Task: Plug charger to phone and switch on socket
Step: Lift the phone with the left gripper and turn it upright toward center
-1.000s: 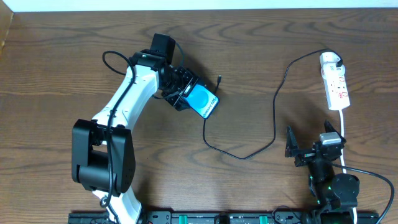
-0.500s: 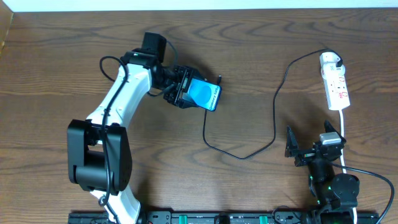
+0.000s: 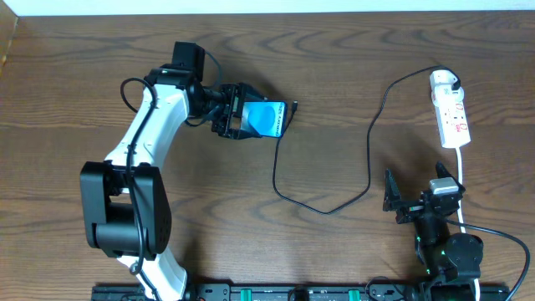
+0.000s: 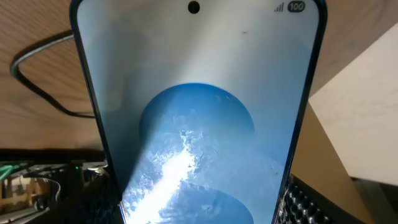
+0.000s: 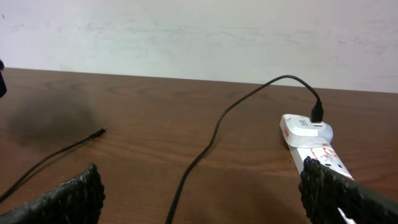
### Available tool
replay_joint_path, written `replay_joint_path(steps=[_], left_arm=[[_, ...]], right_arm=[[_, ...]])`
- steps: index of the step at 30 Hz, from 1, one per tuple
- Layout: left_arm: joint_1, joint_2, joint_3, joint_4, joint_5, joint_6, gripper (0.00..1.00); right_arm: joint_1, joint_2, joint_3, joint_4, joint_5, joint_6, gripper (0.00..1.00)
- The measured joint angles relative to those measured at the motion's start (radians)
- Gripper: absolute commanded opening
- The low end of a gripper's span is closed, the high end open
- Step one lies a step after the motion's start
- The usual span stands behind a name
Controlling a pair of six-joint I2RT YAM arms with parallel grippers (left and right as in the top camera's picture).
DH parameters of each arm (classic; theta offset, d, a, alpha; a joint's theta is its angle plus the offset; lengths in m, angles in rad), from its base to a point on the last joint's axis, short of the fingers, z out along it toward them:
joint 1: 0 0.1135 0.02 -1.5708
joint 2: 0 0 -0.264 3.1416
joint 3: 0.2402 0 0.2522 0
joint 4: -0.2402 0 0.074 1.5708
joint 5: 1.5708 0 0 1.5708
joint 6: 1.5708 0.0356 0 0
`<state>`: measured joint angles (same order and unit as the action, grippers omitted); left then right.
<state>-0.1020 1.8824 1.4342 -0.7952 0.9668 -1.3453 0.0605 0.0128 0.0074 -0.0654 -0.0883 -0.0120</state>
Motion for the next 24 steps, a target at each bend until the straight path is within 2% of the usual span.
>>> replay_joint_path(steps=[24], left_arm=[[0.016,0.000,0.000,0.000,0.027,-0.016,0.64]], right_arm=[[0.000,0.000,0.000,0.000,0.000,0.000,0.99]])
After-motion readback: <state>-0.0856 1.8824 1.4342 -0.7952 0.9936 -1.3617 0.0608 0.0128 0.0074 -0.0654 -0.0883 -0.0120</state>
